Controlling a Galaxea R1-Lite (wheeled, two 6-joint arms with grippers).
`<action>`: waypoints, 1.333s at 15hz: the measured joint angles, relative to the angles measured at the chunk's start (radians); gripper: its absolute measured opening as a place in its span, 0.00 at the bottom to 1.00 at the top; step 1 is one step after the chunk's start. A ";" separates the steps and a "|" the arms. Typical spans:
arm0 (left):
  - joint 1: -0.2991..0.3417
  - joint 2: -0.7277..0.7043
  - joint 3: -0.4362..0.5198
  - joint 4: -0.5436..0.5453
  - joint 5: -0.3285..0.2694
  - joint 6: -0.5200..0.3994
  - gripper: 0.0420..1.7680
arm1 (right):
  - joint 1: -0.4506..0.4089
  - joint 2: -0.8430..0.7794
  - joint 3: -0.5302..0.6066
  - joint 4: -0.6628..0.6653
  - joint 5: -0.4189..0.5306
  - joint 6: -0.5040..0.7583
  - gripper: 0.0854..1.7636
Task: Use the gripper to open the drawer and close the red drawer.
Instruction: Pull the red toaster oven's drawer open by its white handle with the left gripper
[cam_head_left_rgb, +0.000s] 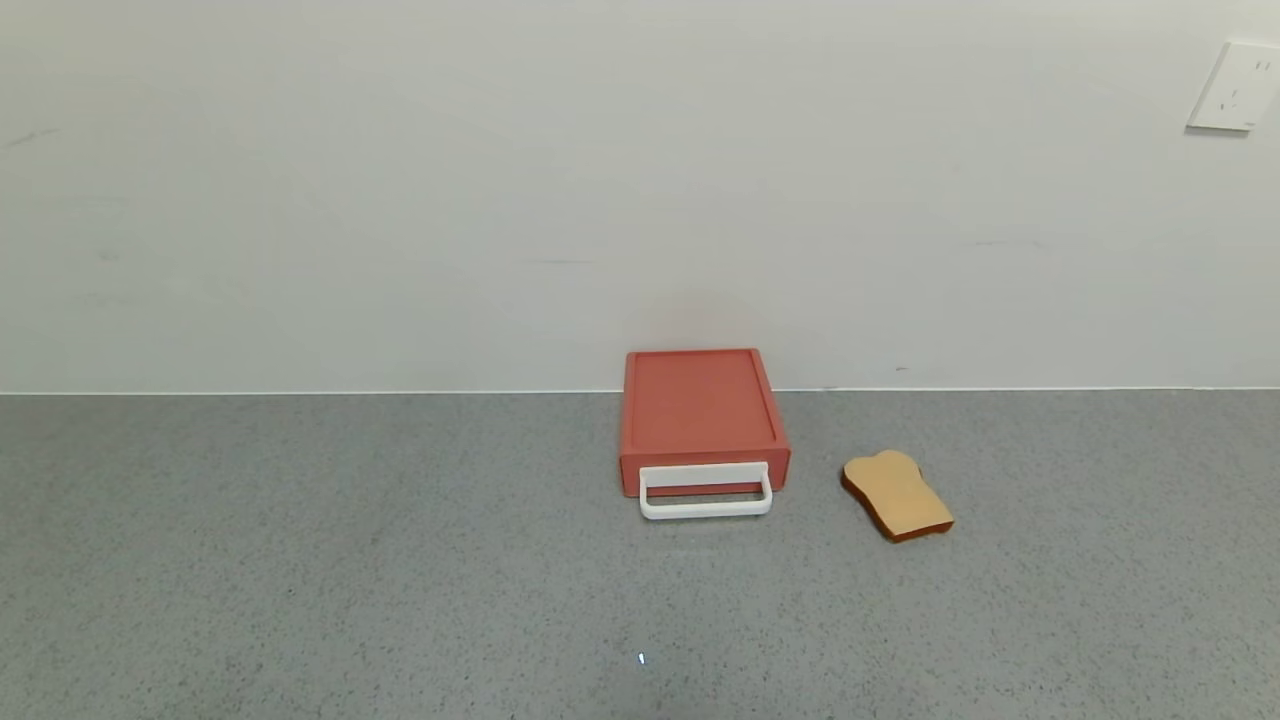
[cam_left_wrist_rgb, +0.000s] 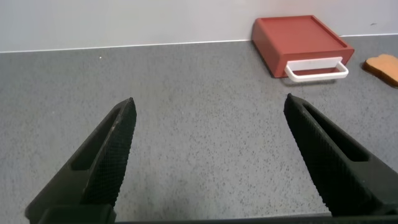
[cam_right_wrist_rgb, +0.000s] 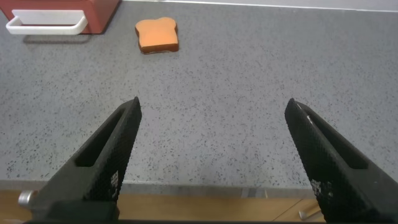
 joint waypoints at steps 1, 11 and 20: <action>-0.001 0.055 -0.042 0.002 -0.001 0.001 0.97 | 0.000 0.000 0.000 0.000 0.000 0.000 0.96; -0.010 0.736 -0.567 0.170 -0.138 0.005 0.97 | 0.000 0.000 -0.001 0.003 0.002 -0.001 0.96; -0.239 1.276 -1.085 0.473 -0.139 -0.197 0.97 | 0.000 0.000 -0.001 0.004 0.002 -0.001 0.96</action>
